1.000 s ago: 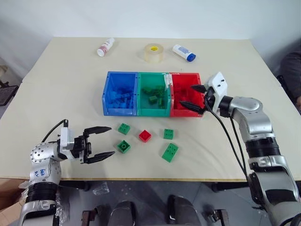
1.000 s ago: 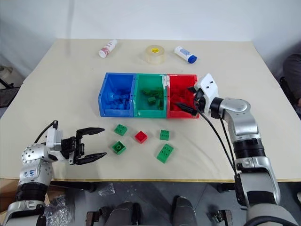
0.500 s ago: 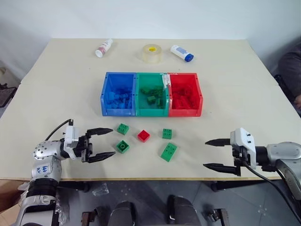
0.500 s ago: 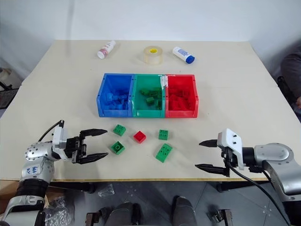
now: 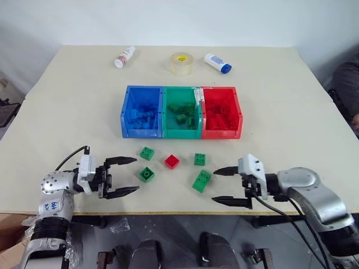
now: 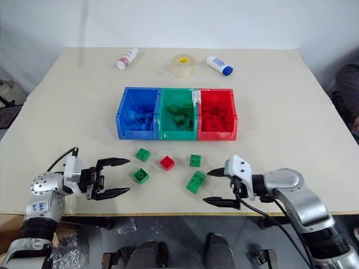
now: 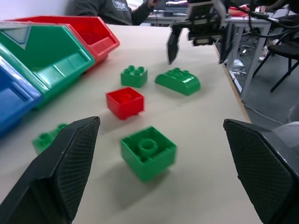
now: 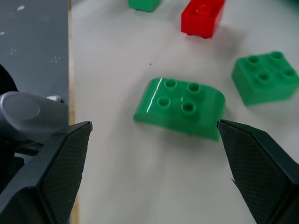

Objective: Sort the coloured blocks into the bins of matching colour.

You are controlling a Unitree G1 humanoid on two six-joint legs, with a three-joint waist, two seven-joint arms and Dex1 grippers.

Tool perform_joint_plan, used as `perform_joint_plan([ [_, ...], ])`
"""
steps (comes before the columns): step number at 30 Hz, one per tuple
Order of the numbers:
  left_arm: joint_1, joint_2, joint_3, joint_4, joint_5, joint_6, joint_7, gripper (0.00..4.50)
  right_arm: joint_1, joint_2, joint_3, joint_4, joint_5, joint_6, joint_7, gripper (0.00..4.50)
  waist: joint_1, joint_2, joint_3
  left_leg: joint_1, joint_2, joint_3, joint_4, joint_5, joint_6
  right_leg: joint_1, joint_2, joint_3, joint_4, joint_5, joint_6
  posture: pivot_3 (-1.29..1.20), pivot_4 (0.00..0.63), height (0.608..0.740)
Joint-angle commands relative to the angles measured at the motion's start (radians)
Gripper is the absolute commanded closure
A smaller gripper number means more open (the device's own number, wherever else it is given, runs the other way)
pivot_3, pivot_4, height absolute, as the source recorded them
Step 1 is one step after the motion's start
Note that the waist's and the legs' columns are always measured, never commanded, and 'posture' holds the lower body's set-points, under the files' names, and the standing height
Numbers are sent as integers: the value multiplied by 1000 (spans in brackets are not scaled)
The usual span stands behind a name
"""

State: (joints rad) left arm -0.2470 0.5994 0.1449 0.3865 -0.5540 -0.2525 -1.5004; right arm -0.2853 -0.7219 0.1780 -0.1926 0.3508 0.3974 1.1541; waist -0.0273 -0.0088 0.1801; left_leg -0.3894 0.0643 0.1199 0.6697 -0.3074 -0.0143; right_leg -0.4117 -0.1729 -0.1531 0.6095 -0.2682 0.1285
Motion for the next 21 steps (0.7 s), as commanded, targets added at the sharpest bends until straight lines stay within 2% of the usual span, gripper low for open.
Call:
perform_joint_plan([
  [1, 28, 7, 25, -67, -26, 3, -20, 0, -62, 22, 44, 70, -51, -57, 21, 19, 0, 0, 0, 0, 0, 0, 0, 0, 0, 0, 0, 0, 1, 0, 0, 0, 150, 740],
  [7, 91, 3, 49, -139, -30, 15, 14, 0, -174, 76, 154, 222, -150, -170, 86, 19, -4, 0, 0, 0, 0, 0, 0, 0, 0, 0, 0, 0, 1, 0, 0, 0, 150, 740],
  [17, 167, -2, 74, -222, -28, 21, 71, 0, -217, 149, 176, 309, -186, -223, 113, 19, -5, 0, 0, 1, 2, 0, 0, 0, -1, 0, 2, 0, 1, 0, -1, 0, 150, 740],
  [21, 175, 1, 77, -229, -28, 22, 79, 0, -212, 152, 172, 314, -190, -233, 115, 883, -3, 0, 0, 2, 2, 1, 0, 0, -1, 0, 2, 0, 1, 0, -1, 0, 150, 740],
])
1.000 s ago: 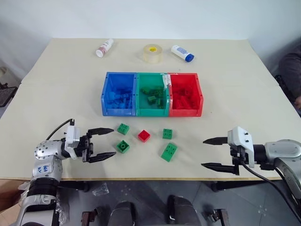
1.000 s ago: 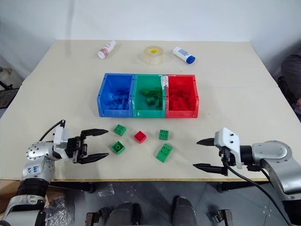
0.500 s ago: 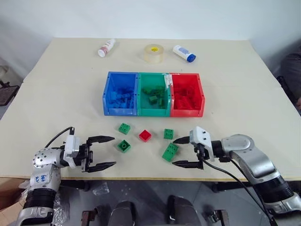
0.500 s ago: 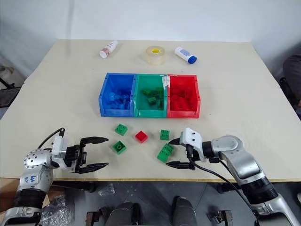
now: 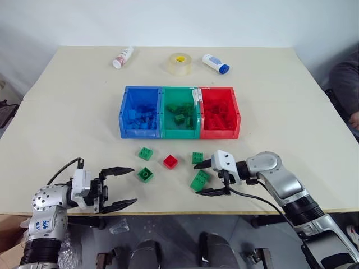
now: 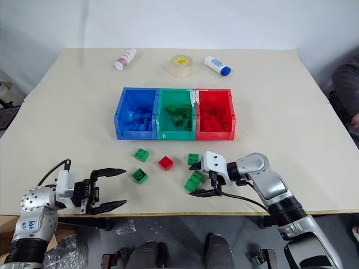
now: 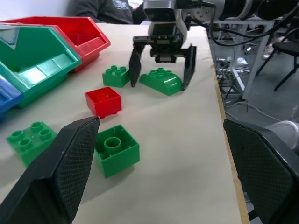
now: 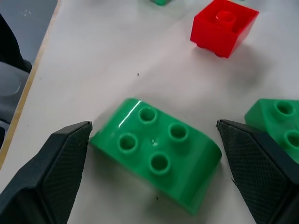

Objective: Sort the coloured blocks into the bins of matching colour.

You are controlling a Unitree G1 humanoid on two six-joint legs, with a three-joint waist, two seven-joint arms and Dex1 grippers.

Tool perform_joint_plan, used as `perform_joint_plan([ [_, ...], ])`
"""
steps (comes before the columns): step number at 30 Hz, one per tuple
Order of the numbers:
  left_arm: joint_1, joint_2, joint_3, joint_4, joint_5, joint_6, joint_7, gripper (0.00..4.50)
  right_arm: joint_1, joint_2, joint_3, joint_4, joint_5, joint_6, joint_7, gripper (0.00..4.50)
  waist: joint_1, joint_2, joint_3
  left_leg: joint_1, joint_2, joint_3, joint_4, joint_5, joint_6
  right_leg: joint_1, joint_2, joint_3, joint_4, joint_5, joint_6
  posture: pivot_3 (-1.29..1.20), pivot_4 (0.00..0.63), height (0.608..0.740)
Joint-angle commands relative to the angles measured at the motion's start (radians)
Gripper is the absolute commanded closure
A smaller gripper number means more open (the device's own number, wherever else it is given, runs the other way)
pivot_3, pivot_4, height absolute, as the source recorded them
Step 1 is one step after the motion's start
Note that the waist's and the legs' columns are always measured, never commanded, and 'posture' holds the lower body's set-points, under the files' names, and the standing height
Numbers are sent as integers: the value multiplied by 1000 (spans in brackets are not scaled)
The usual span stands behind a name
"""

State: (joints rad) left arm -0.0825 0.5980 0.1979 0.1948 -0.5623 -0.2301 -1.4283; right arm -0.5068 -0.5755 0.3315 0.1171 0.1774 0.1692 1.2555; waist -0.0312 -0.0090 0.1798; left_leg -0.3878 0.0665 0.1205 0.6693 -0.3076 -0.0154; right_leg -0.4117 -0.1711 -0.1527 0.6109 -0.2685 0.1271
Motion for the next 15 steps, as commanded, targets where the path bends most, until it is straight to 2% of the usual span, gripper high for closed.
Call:
perform_joint_plan([
  [1, 11, 2, 24, -38, -20, -1, 9, 0, 11, 6, 18, 6, -17, -7, 14, 969, 1, 0, 0, 0, 0, 0, 0, 0, 0, 0, 0, 0, 0, 0, 0, 0, 150, 740],
  [6, -1, 2, 22, -25, -16, -5, 15, 0, 17, 7, 7, -9, -3, 6, 5, 970, 1, 0, 0, 0, 0, 0, 0, 0, 0, 0, 0, 0, 0, 0, 0, 0, 150, 740],
  [15, -39, -3, 13, 17, -9, -12, 6, 0, -11, 25, -118, -181, 159, 177, -33, 970, 3, 0, 0, -1, 0, 0, 0, 0, 0, -1, 0, 0, 0, 0, 0, 0, 150, 740],
])
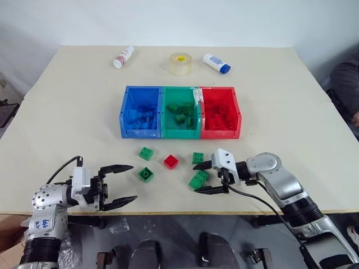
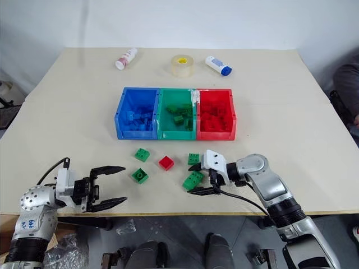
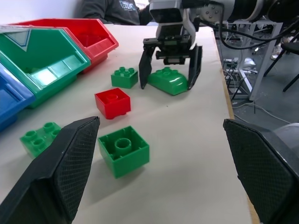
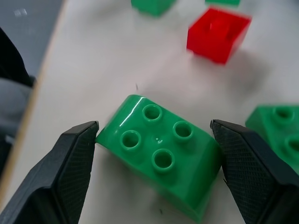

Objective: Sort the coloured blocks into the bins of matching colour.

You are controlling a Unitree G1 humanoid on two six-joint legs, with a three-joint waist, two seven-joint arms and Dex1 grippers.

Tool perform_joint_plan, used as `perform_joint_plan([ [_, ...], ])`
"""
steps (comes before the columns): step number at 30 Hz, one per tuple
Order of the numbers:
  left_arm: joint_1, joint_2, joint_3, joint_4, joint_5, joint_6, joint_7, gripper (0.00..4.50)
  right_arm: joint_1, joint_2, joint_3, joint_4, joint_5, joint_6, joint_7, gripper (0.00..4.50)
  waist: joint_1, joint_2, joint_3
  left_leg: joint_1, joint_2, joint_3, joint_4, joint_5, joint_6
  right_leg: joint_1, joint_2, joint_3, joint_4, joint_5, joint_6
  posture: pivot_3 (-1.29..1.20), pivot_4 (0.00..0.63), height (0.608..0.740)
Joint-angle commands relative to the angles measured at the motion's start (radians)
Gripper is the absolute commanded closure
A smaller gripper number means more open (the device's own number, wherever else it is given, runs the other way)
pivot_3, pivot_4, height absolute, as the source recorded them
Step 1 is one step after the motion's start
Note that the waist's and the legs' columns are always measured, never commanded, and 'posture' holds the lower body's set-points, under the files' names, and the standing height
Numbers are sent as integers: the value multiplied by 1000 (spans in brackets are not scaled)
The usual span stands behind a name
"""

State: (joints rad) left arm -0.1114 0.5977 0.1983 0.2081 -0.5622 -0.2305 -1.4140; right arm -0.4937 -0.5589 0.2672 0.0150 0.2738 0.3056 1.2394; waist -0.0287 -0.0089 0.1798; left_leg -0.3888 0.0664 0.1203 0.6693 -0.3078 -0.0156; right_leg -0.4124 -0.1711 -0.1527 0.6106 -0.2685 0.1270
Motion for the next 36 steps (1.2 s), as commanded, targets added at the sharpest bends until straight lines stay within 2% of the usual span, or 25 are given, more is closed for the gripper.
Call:
perform_joint_plan([
  [1, -16, -4, 11, 11, -7, -14, -9, 0, -37, 18, -63, -87, 73, 50, -30, 970, 0, 0, 0, 0, 0, 0, 0, 0, 0, 0, 0, 0, 0, 0, 0, 0, 150, 740],
  [5, -38, -13, 4, 27, -3, -16, -14, 0, -132, 88, -96, -43, 72, 49, -115, 970, -1, 0, 0, 0, 0, 0, 0, 0, 0, 0, 0, 0, 0, 0, 0, 0, 150, 740],
  [9, -63, -13, 0, 53, 3, -21, -26, 0, -278, 195, -114, 146, 15, -37, -235, 970, -3, 0, 0, 0, 0, 1, 0, 0, 0, -1, 0, 0, 1, 0, 0, 0, 150, 740],
  [12, -93, -12, 0, 73, 6, -27, -32, 0, -356, 252, -110, 279, -22, -125, -268, 970, -1, 0, 0, 0, 0, 1, -1, 0, -1, -1, 0, 0, 1, 0, 0, 0, 150, 740],
  [19, -117, -8, 5, 109, 18, -42, -36, 0, -500, 327, -131, 574, -114, -293, -393, 970, -9, 0, 0, -1, 0, 2, -1, 0, -1, -2, 0, 0, 0, 0, 0, 0, 150, 740],
  [20, -119, -8, 5, 112, 19, -45, -37, 0, -511, 335, -134, 602, -119, -305, -404, 649, -11, 0, 0, -1, 0, 2, -1, 0, -1, -2, 0, 0, 1, 0, 0, 0, 150, 740],
  [22, -119, -11, 5, 111, 16, -47, -37, 0, -509, 345, -136, 597, -112, -306, -388, 70, -15, 0, 0, -1, 0, 1, -2, 1, -1, -2, 1, 0, 0, 0, 0, 0, 150, 740],
  [23, -120, -12, 5, 113, 16, -48, -37, 0, -506, 347, -136, 591, -110, -305, -382, 28, -18, 0, 0, -1, 0, 1, -2, 1, -1, -2, 1, 0, 0, 0, 0, 0, 150, 740],
  [31, -130, -14, 2, 130, 18, -55, -44, 0, -414, 289, -142, 403, -66, -212, -282, 28, -25, 0, 0, -1, 0, 1, -2, 1, -1, -2, 1, 1, 0, 0, 0, 0, 150, 740],
  [36, -144, -19, -3, 147, 18, -58, -57, 0, -269, 171, -140, 140, 37, -64, -145, 28, -21, 0, 0, -1, 0, 1, -2, 0, -1, -2, 1, 0, 0, 0, 0, 0, 150, 740],
])
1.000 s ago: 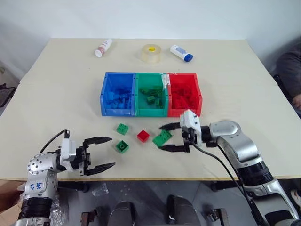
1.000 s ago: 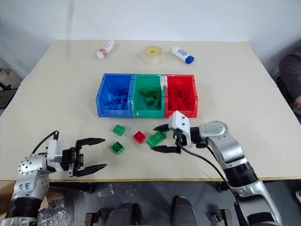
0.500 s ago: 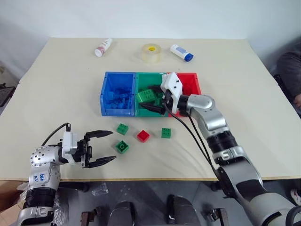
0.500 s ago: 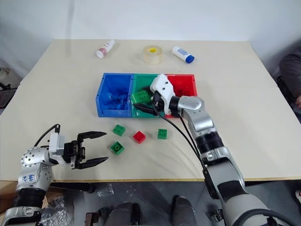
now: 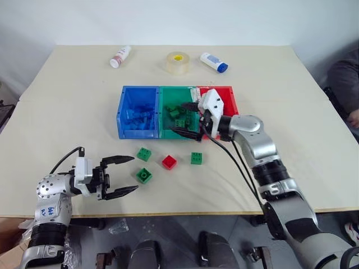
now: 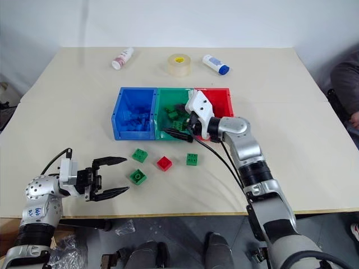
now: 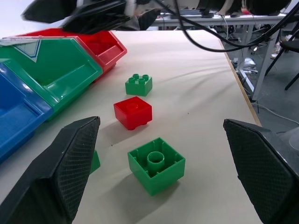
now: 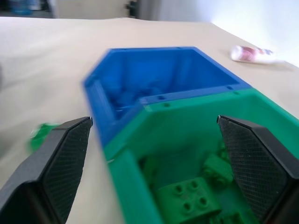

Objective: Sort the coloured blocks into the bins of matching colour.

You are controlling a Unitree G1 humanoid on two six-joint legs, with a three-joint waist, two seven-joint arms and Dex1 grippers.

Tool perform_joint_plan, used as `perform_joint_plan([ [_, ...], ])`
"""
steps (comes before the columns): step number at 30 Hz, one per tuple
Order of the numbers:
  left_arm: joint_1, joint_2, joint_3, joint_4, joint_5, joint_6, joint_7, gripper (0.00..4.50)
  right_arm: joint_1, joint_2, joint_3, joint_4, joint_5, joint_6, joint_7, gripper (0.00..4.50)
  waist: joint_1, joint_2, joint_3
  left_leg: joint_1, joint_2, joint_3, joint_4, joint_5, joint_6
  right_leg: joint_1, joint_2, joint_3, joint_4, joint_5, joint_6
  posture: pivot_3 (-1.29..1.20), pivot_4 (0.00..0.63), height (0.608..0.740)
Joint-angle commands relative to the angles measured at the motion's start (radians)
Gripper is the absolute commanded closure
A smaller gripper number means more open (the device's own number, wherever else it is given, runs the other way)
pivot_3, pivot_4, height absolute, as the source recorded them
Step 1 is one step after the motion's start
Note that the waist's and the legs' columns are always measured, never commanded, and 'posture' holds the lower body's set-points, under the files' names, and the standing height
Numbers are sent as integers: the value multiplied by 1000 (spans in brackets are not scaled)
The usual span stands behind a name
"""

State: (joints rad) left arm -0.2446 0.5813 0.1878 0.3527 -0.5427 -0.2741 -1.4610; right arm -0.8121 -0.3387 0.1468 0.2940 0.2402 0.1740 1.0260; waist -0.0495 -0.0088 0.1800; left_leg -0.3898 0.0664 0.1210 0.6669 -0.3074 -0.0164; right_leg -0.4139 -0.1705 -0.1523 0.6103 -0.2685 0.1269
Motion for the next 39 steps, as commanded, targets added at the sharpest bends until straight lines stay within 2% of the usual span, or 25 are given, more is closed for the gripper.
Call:
perform_joint_plan([
  [1, -15, -4, 6, 9, -1, -16, -13, 0, 101, -93, -23, -208, 103, 104, 110, 28, 1, 0, 0, 0, 0, 0, 0, 0, 0, 0, 0, 0, 0, 0, 0, 0, 150, 740],
  [4, -26, -7, 3, 23, 3, -18, -20, 0, 227, -197, -50, -348, 167, 183, 163, 28, 15, 0, 0, 0, 0, 0, 0, 0, 0, 0, 0, 0, -1, 0, 0, 0, 150, 740],
  [8, -33, -10, 2, 33, 5, -19, -25, 0, 355, -301, -88, -432, 190, 228, 173, 28, 19, 0, 0, 0, 0, 0, 1, 0, 0, 0, 0, 0, -1, 0, 0, 0, 150, 740],
  [12, -29, -7, 1, 38, 3, -17, -36, 0, 608, -447, -206, -471, 180, 234, 173, 28, 36, 0, 0, 0, 0, 0, 0, -1, 0, 0, 0, 0, -2, 0, 0, 0, 150, 740],
  [15, -29, -4, 5, 42, 1, -16, -45, 0, 702, -486, -272, -498, 198, 238, 151, 28, 41, 0, 0, 0, 0, 1, 1, -2, 1, 1, 0, 0, -4, 0, 1, 0, 150, 740],
  [19, -33, -1, 7, 51, 2, -14, -54, 0, 748, -495, -313, -522, 209, 244, 128, 28, 29, 0, 0, 1, 0, 1, 2, -2, 1, 1, 0, 0, -3, 1, 0, 0, 150, 740],
  [22, -38, -1, 4, 54, 4, -13, -57, 0, 749, -483, -312, -531, 211, 242, 113, 28, 27, 0, 0, 2, 1, 0, 2, -2, 0, 2, 0, 0, -1, 1, -1, 0, 150, 740],
  [28, -46, -10, -3, 48, 5, -11, -53, 0, 661, -393, -203, -501, 184, 223, 75, 28, 23, 0, 0, 1, 1, 1, 2, -2, 0, 1, 0, 0, -2, 1, -1, 0, 150, 740],
  [39, -14, -15, 2, 1, 1, -7, -29, 0, 403, -195, 27, -237, -3, 120, -4, 28, 22, 0, 0, 1, 1, 1, 2, -2, 0, 1, 0, 0, -1, 1, -1, 0, 150, 740],
])
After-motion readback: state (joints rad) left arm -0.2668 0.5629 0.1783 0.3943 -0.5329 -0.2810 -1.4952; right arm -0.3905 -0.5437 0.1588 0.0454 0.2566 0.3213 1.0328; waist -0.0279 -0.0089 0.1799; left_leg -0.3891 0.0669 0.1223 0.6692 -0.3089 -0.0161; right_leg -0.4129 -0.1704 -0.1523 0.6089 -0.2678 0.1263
